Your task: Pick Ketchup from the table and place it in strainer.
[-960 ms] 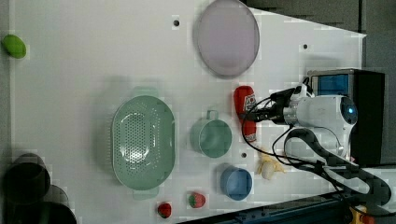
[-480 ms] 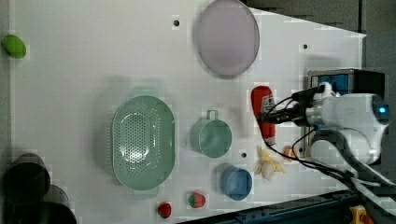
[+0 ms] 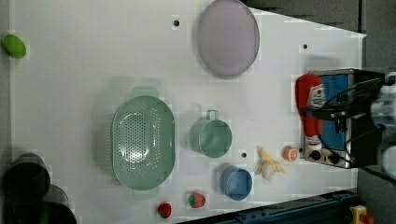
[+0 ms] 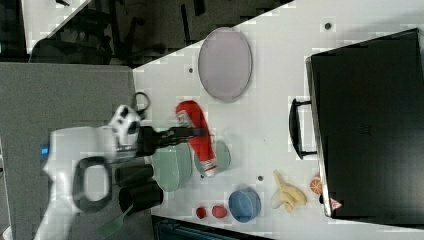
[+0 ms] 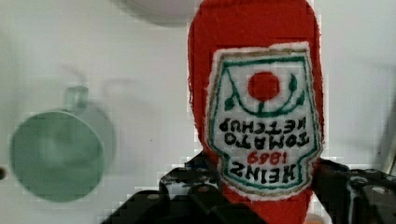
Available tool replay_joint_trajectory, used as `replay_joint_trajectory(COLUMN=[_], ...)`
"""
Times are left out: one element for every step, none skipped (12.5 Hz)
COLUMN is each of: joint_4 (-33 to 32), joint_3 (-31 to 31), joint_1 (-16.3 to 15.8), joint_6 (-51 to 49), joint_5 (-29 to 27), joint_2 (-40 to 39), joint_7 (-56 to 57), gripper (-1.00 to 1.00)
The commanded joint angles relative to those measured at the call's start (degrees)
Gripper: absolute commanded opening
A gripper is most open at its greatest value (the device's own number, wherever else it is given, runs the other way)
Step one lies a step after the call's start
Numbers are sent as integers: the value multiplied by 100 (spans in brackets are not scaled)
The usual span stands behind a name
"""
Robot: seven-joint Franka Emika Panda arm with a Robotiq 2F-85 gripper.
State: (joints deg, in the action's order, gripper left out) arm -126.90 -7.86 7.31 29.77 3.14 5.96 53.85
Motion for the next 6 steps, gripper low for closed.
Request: replay_joint_trajectory(joint_4=[299, 395, 463, 508, 535, 564], joint_3=[-181, -302, -448, -615, -806, -1017], joint_1=[-66, -105, -154, -206, -258, -305], joint_6=[-661, -770, -810, -809, -803, -806], joint_5=[-98, -159, -219, -327, -450, -543], joint_2=[146, 184, 188, 182, 165, 132], joint_7=[-230, -496, -712, -964, -1373, -1851], gripper=[18, 18, 18, 18, 18, 18])
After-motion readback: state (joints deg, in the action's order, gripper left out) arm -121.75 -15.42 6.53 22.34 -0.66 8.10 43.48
